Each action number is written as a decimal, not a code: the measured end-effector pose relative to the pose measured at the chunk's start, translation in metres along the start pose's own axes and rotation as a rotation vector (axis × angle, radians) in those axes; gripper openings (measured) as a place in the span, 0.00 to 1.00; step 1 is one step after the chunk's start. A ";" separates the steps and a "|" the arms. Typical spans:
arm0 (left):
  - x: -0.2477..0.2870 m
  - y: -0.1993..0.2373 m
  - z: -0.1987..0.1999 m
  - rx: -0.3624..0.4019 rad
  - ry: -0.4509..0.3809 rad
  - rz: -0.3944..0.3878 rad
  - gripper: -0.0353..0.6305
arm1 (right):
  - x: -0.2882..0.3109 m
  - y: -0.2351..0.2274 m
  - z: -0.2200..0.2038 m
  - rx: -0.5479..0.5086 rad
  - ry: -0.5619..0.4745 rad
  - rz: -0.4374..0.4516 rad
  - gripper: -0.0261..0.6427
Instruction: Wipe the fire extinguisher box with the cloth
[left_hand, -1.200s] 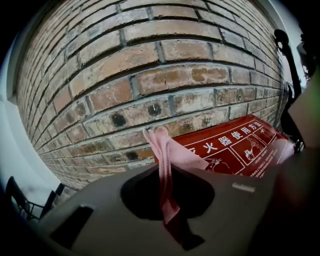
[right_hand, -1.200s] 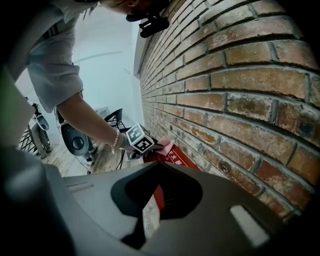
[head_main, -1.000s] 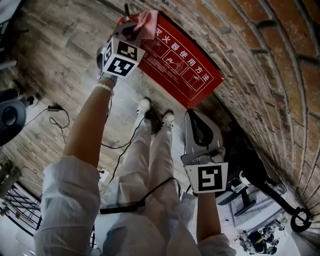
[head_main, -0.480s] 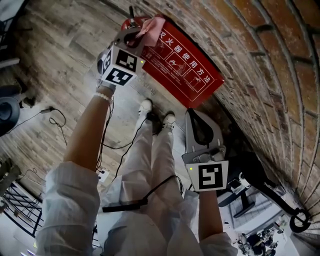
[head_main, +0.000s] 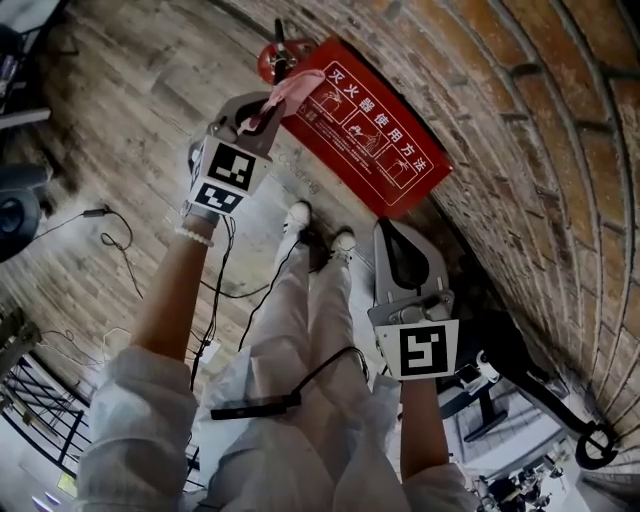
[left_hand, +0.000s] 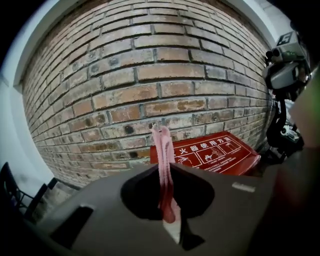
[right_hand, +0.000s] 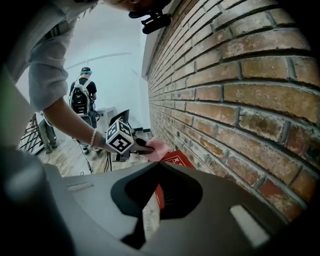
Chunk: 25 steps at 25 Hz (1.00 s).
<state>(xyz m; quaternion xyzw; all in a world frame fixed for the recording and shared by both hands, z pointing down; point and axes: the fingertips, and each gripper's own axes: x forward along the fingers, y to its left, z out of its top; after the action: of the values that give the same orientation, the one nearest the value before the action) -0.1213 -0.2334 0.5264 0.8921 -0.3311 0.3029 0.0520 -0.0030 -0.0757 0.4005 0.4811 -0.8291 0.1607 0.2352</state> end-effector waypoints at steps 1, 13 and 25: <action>-0.004 -0.002 -0.001 -0.013 -0.006 -0.005 0.07 | 0.000 0.001 0.000 -0.002 0.002 0.002 0.05; -0.018 -0.024 -0.029 -0.069 0.030 -0.037 0.07 | 0.005 0.007 0.002 -0.010 0.019 0.017 0.05; 0.005 0.016 -0.078 -0.114 0.133 0.092 0.07 | 0.012 0.008 -0.009 -0.008 0.045 0.030 0.05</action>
<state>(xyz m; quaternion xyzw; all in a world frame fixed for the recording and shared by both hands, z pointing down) -0.1676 -0.2254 0.5906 0.8495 -0.3843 0.3441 0.1106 -0.0126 -0.0761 0.4137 0.4638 -0.8314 0.1715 0.2533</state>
